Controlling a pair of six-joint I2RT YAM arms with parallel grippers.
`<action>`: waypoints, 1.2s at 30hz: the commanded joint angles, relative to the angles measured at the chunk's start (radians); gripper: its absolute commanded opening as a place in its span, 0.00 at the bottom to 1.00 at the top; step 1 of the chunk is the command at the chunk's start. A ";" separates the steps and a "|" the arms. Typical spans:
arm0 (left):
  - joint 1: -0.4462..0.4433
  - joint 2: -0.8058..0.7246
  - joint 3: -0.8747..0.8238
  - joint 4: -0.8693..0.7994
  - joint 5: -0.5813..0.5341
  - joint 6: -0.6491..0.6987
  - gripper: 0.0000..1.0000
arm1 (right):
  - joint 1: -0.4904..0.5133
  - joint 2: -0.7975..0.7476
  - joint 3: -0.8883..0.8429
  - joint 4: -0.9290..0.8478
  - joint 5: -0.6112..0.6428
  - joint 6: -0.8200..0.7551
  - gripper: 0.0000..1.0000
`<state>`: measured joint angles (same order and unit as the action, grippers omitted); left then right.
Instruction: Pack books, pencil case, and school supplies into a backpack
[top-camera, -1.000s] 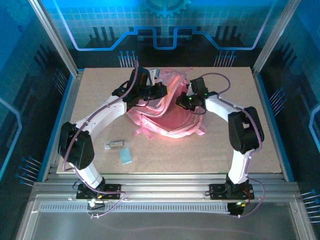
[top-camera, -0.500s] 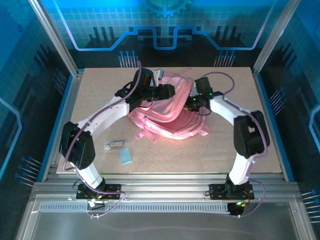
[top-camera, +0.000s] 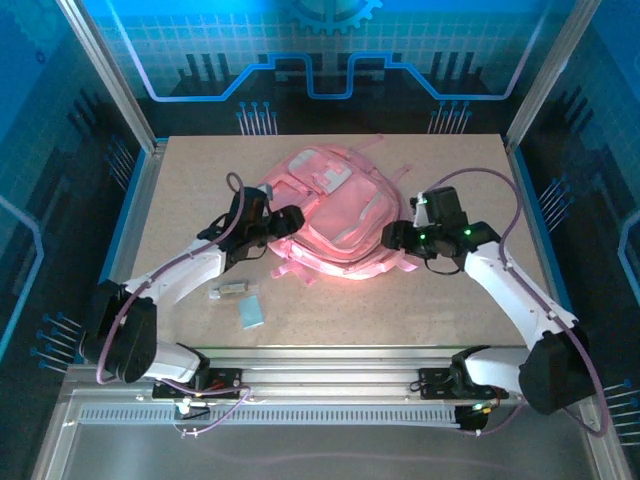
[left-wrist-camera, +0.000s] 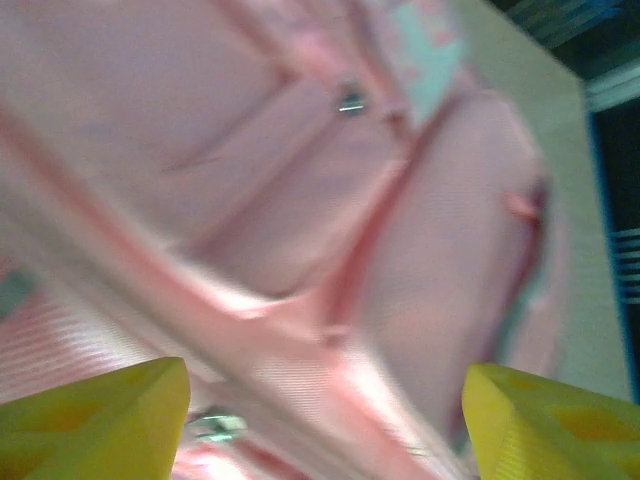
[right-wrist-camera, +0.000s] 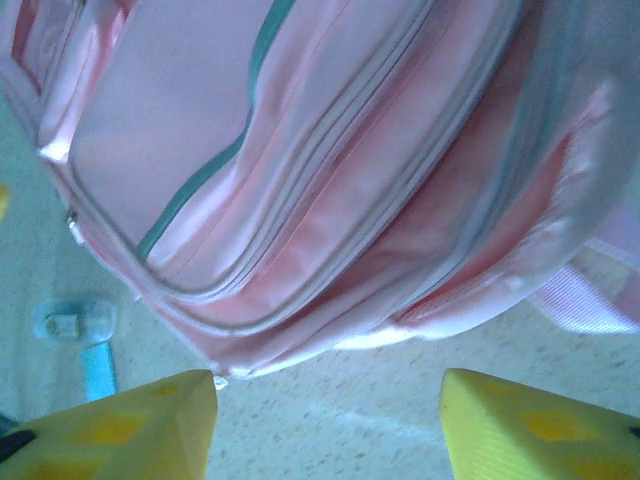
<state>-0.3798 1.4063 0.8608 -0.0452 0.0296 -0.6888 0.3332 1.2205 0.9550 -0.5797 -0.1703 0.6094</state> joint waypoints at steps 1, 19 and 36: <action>0.049 0.012 -0.035 0.093 -0.057 -0.062 0.73 | 0.051 0.010 -0.069 0.029 0.044 0.098 0.67; 0.045 0.251 -0.049 0.392 0.007 -0.237 0.00 | -0.032 0.325 -0.145 0.461 0.014 0.201 0.70; -0.247 0.241 -0.030 0.527 -0.206 -0.379 0.00 | -0.233 0.291 0.146 0.091 0.025 -0.068 0.68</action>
<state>-0.5858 1.6192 0.7807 0.3714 -0.2249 -1.0573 0.0906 1.6100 1.0794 -0.3676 -0.1383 0.6220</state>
